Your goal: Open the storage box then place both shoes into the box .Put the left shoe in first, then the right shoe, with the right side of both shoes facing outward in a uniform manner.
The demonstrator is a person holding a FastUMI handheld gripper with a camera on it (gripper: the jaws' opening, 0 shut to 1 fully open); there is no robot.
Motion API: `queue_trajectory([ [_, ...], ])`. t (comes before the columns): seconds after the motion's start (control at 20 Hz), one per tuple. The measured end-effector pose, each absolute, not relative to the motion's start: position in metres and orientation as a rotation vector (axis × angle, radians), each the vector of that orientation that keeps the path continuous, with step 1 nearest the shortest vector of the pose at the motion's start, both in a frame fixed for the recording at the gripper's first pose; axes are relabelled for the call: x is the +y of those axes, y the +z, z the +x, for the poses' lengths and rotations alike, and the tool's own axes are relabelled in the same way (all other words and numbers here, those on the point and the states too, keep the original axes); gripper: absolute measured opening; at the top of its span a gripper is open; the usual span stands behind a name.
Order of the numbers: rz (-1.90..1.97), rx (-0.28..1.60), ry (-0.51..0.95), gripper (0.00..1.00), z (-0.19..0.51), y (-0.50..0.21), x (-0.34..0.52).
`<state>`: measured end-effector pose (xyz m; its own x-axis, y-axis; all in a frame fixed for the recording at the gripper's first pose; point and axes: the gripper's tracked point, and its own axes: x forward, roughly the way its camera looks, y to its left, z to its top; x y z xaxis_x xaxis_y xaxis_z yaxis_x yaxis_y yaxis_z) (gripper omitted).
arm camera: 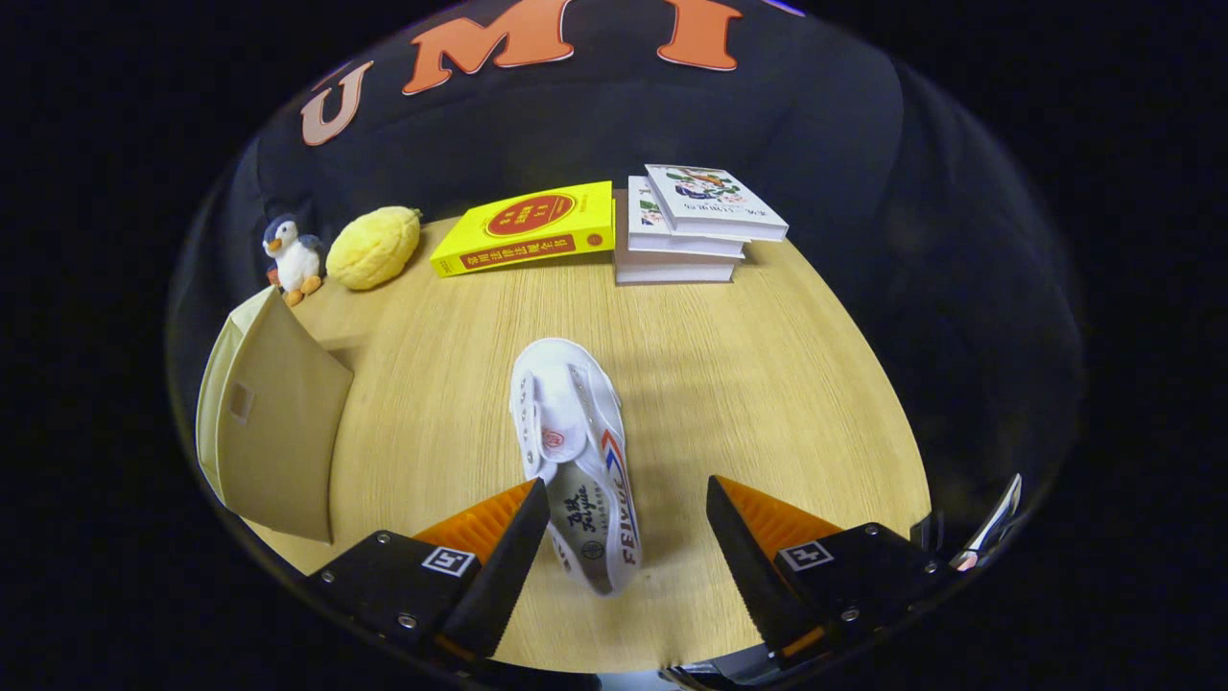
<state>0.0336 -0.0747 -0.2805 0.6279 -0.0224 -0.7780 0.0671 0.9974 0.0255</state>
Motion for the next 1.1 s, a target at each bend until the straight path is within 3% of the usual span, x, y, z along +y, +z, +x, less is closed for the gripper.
queue_trajectory([
  [0.3,0.01,0.929,-0.01,1.0,0.055,-0.313,-0.079],
  [0.5,0.005,0.914,0.035,0.86,0.075,-0.321,-0.072],
  [0.6,0.003,0.925,0.067,0.74,0.079,-0.328,-0.063],
  [0.7,0.006,0.932,0.08,0.56,0.082,-0.331,-0.058],
  [0.85,-0.036,0.917,0.052,0.17,0.087,-0.335,-0.064],
  [0.95,0.006,0.907,0.035,0.01,0.087,-0.334,-0.067],
  [1.1,0.223,0.906,0.003,0.0,0.088,-0.332,-0.062],
])
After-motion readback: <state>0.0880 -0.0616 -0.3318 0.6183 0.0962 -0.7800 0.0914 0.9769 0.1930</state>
